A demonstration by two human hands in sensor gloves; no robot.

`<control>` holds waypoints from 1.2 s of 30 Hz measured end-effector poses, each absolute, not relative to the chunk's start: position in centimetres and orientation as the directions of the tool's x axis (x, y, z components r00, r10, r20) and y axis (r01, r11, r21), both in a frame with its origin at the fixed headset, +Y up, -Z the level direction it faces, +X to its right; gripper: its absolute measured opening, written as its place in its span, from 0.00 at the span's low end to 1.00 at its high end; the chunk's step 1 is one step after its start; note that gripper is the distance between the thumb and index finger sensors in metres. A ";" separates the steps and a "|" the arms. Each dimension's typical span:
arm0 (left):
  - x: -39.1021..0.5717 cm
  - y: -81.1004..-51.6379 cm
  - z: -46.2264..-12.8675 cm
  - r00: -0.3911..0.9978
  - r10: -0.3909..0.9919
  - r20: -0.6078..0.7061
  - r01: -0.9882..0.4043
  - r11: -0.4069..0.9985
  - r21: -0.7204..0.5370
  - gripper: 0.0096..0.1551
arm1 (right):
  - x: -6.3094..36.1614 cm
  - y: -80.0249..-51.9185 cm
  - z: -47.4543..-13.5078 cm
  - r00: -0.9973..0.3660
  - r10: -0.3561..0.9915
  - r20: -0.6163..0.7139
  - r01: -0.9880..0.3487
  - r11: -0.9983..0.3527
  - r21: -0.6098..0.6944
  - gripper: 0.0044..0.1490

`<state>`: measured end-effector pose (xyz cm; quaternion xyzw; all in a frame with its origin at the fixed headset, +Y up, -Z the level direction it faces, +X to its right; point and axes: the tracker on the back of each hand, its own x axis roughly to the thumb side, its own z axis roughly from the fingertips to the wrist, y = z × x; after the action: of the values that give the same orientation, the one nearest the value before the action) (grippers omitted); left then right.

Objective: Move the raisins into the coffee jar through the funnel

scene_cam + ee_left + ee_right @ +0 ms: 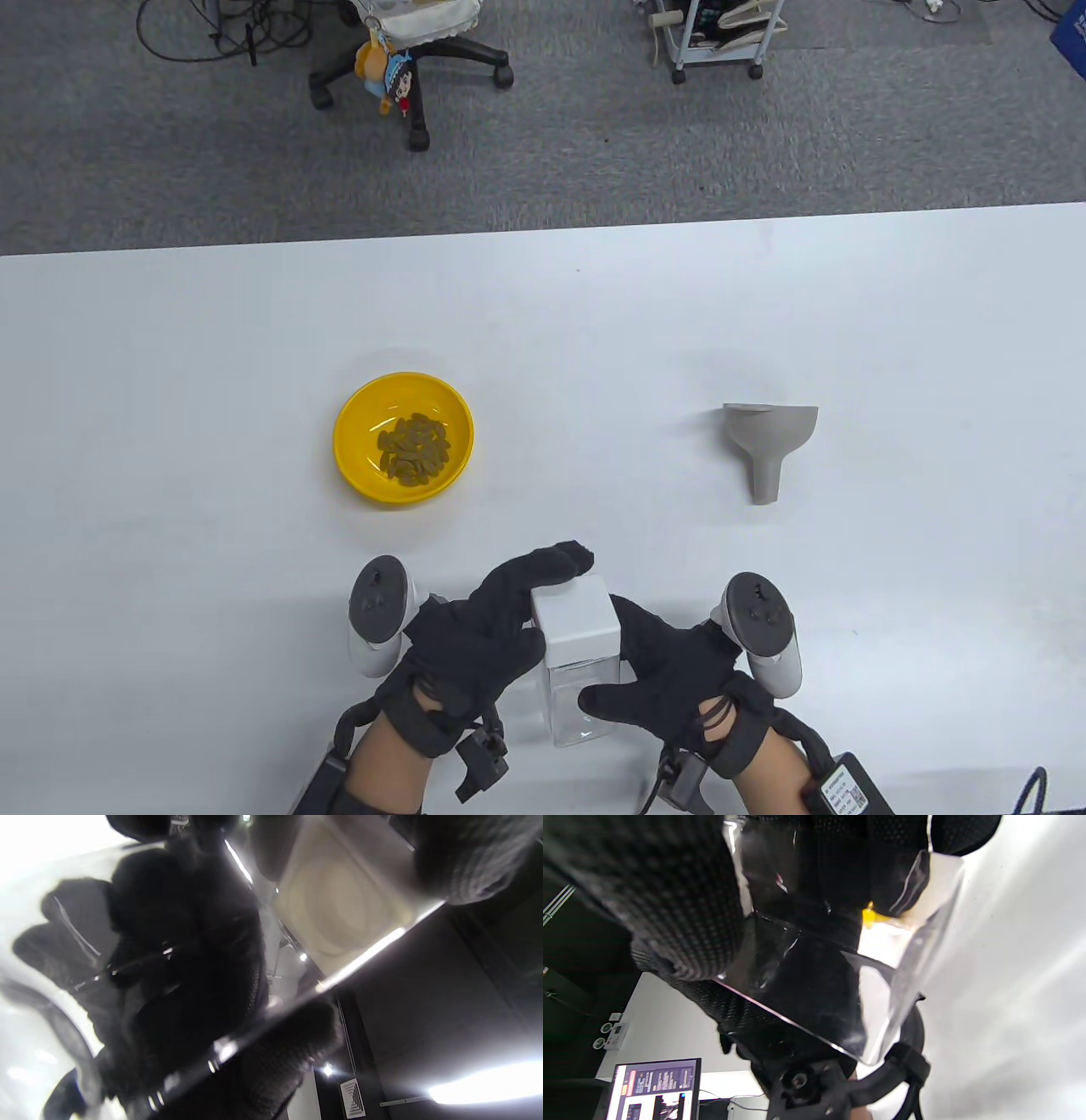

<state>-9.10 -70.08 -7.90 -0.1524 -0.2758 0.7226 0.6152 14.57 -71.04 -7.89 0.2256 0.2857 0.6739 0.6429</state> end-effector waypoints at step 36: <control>-10.2 -68.0 -7.5 0.158 0.950 0.270 -0.875 0.262 -0.408 0.49 | 14.7 -70.3 -7.6 -0.309 0.946 0.103 -0.756 -0.310 0.576 0.59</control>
<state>-10.21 -67.97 -7.45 -0.0781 -0.2403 0.6026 0.7570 14.66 -70.25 -7.64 0.2180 0.2170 0.7793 0.5461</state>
